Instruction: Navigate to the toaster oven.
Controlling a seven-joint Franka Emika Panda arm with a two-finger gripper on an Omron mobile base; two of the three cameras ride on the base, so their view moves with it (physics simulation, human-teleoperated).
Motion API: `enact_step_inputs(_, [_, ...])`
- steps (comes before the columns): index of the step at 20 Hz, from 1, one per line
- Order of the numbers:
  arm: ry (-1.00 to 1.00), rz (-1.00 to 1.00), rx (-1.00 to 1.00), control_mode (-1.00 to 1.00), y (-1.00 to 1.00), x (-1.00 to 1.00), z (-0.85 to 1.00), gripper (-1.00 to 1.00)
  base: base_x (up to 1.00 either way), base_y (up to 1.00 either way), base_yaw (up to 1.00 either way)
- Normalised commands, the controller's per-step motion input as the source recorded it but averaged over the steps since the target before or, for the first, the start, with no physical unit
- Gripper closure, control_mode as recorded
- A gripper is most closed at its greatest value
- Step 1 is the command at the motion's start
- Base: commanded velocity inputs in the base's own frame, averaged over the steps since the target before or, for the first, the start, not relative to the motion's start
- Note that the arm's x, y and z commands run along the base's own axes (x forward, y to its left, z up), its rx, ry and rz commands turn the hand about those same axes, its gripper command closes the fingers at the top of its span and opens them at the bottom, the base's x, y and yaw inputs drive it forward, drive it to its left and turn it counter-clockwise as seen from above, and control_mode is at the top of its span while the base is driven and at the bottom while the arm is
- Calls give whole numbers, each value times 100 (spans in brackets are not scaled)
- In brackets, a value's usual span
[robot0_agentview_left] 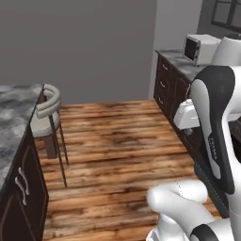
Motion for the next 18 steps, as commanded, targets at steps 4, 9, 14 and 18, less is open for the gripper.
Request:
enact_step_inputs(4, [0, 0, 0, 100, 0, 0, 0, -100, 100, -38, 16])
enact_step_inputs(9, [0, 0, 0, 100, 0, 0, 0, -100, 100, -47, 14])
enact_step_inputs(14, [0, 0, 0, 100, 0, 0, 0, -100, 100, -28, 10])
enact_step_inputs(18, [0, 0, 0, 100, 0, 0, 0, -100, 100, -28, 5])
